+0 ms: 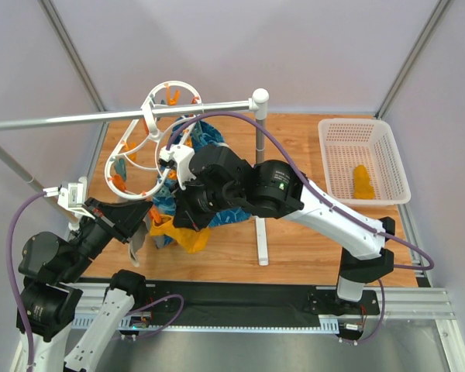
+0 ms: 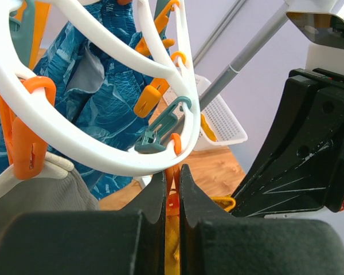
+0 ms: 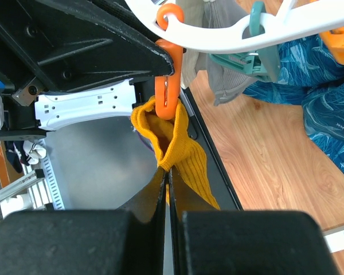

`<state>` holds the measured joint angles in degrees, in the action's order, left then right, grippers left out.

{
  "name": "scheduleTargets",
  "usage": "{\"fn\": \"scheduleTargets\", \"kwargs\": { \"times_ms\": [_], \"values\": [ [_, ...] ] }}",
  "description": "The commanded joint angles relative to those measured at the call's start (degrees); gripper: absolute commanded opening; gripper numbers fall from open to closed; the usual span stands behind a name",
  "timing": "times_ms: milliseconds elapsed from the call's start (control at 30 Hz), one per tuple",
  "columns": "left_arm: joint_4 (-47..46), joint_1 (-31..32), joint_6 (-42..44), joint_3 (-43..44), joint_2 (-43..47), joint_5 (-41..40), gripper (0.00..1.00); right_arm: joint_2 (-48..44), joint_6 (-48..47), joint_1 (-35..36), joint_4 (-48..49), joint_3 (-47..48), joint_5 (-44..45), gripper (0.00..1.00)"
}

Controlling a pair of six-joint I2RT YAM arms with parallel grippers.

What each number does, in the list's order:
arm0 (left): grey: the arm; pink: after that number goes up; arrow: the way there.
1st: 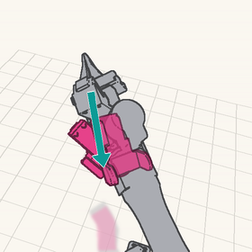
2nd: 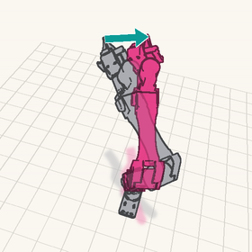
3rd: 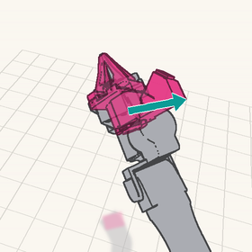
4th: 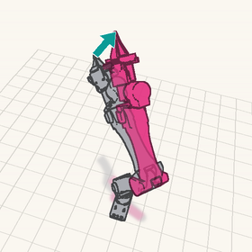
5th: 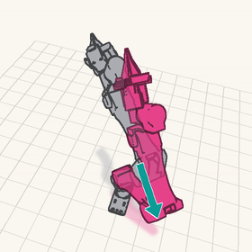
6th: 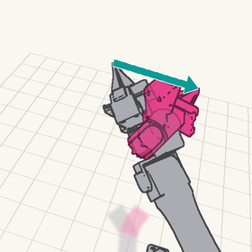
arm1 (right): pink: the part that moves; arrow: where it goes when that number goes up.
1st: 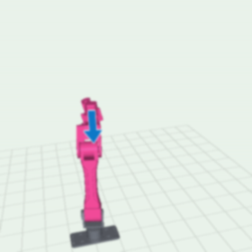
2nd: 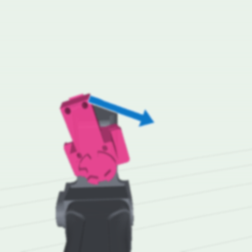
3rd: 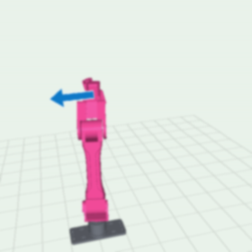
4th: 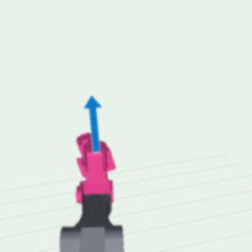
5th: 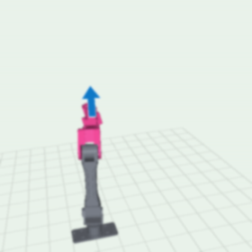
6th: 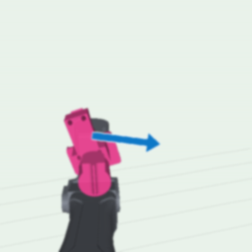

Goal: Clip the socks to the hanger
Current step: Clamp the sock onto the hanger.

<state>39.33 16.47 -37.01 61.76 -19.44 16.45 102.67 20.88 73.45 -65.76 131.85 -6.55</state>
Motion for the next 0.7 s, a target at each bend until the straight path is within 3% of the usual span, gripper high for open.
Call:
{"fn": "scheduleTargets", "kwargs": {
  "times_ms": [0, 200, 300, 333, 433, 533, 667],
  "values": [
    [7.60, 0.23, 1.60, -1.20, -0.16, 6.67, 0.00, -1.07, -1.28, 0.03, 0.89, 2.62, -0.49, 0.00],
    [7.87, 0.23, 1.68, -0.76, -0.25, 7.11, 0.00, -1.07, -1.46, 0.03, 2.64, 2.36, -0.22, 0.00],
    [7.86, 0.23, 1.51, -0.67, 0.02, 6.93, 0.17, -0.63, -1.55, 0.03, 3.53, 2.36, -0.22, 0.00],
    [7.95, 0.23, 1.42, -0.76, 0.28, 6.67, 0.31, -0.63, -1.64, 0.03, 3.79, 2.44, -0.48, 0.00],
    [8.13, 0.23, 1.51, -0.15, 0.81, 6.06, 0.49, -0.37, -1.90, -0.06, 4.58, 2.71, -0.05, 0.00],
    [8.92, 0.23, 1.68, 0.29, 1.07, 5.09, 0.63, -0.10, -2.08, -0.15, 5.11, 2.80, 0.04, 0.00],
    [11.02, 0.23, 1.95, 1.70, 1.33, 2.54, 0.71, -0.10, -1.73, -0.50, 5.46, 2.27, -0.31, 0.02]
  ]
}}
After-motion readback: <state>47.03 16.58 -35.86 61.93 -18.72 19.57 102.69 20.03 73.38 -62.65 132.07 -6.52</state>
